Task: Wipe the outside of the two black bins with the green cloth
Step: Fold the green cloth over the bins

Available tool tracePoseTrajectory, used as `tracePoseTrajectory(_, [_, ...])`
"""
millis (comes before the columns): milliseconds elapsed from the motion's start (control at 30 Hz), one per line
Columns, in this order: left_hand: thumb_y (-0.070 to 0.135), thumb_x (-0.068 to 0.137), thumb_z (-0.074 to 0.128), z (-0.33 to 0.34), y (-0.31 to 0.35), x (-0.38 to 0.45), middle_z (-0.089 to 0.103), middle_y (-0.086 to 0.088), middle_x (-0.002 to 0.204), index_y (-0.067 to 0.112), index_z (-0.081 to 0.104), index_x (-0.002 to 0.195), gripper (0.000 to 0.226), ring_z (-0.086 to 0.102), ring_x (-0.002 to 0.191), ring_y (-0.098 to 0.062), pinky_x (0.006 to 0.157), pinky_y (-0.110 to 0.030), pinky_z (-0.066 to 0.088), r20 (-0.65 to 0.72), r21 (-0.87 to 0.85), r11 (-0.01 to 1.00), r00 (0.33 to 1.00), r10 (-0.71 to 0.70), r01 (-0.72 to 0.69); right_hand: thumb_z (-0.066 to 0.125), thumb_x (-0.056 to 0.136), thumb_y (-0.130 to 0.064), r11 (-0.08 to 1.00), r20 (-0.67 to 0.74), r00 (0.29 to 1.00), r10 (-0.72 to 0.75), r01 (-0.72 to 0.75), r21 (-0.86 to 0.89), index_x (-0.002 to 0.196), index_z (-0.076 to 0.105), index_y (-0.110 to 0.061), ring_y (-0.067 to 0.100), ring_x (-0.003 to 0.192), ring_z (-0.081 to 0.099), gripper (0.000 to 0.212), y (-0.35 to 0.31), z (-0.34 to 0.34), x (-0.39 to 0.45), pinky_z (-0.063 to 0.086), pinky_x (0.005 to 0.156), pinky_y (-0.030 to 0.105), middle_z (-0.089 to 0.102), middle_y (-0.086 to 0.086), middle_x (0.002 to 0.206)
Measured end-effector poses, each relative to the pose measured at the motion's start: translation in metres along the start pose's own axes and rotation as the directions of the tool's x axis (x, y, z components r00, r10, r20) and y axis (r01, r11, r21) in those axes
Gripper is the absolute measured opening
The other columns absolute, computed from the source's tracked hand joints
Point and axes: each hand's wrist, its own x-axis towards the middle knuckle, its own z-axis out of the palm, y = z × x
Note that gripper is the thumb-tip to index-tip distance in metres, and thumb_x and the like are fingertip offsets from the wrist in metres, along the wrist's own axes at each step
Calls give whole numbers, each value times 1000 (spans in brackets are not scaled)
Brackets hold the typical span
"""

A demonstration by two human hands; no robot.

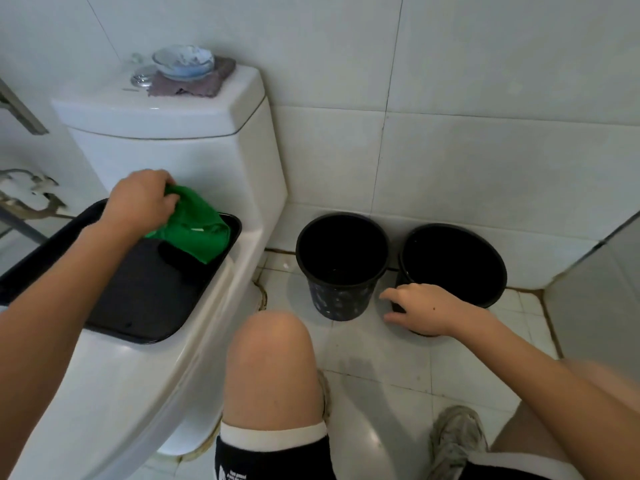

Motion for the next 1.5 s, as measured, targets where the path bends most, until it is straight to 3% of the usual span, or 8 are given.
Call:
tracePoseTrajectory(200, [13,89,61,-58,64,-15,66,-27,109,3,68,108,23,56,106,-44,87,-46,44,-80,-94,989,991,103,-111,50,99,-43,987,-267,964,7,37,159,141,47,-26,14,111,59,46,5,-17,0,49,92,33,58,-4,131])
tracePoseTrajectory(433, [20,88,61,-45,161,-33,69,-20,105,7,70,103,22,61,101,-38,82,-39,47,42,-160,937,947,319,-309,63,85,-54,759,-684,716,136,369,537,148,36,-23,6,126,48,75,-14,-34,-7,42,105,31,50,-7,141])
tracePoseTrajectory(600, [21,89,60,3,209,-52,68,-17,101,6,68,101,21,62,97,-35,72,-33,43,157,-218,910,908,388,-352,75,75,-56,731,-621,758,197,308,608,151,29,-25,9,130,46,94,-25,-42,-10,41,107,33,47,-5,144])
tracePoseTrajectory(833, [23,88,61,42,229,-63,71,-6,98,16,71,98,15,64,94,-26,78,-35,50,145,-411,854,902,407,-319,70,84,-22,847,-570,773,279,82,525,128,56,-25,21,108,61,46,-17,-36,8,50,86,40,63,-3,119])
tracePoseTrajectory(967, [31,90,64,55,219,-56,69,-2,103,16,69,107,23,62,97,-20,84,-37,49,80,-588,729,872,482,-349,69,77,-5,668,-561,736,379,203,716,96,67,-27,10,80,65,29,-7,-46,9,53,70,33,69,-8,85])
tracePoseTrajectory(1133, [58,76,60,59,192,-48,59,7,124,28,55,129,62,53,116,-9,94,-29,44,123,-720,589,768,629,-367,73,81,-6,518,-538,715,446,284,807,85,67,-27,6,81,65,22,10,-57,12,52,73,24,70,-9,82])
tracePoseTrajectory(1267, [32,77,77,68,186,-44,51,9,138,30,43,142,73,45,127,-11,105,-36,40,104,-654,606,740,665,-453,71,83,2,360,-513,742,431,379,852,83,66,-23,3,78,65,25,18,-67,9,52,71,20,69,-7,80])
tracePoseTrajectory(1500, [14,84,65,73,191,-33,69,0,96,11,70,102,19,64,89,-19,76,-43,52,-182,-640,518,766,616,-568,64,87,4,137,-424,813,399,405,904,90,64,-15,12,78,69,20,20,-74,6,54,69,25,70,-3,81])
